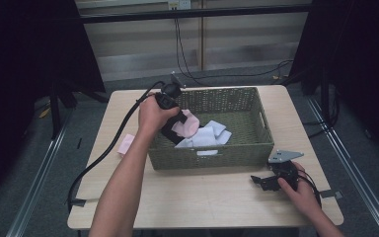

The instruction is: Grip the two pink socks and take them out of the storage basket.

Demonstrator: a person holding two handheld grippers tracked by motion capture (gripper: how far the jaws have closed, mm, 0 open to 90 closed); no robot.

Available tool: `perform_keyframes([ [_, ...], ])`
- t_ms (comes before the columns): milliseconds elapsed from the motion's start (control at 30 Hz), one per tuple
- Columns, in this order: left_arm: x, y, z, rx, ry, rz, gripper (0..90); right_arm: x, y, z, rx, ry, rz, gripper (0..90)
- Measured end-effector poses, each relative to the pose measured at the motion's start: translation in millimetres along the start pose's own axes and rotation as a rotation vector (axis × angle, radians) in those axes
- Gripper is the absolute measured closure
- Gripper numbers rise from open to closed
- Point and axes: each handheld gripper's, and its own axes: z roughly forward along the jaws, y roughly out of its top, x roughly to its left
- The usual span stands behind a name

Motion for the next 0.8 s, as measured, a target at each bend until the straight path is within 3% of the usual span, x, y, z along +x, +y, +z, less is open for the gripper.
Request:
perform_keyframes([
  [500,10.0,-2.7,-52.0,-0.051,0.024,-0.044,81.5,0.2,0.0,-0.2,0.002,-0.001,0.003,13.2],
  [800,15.3,-7.5,-71.7,-0.037,0.056,-0.052,81.5,0.2,0.1,-0.3,0.004,0.0,0.003,13.2],
])
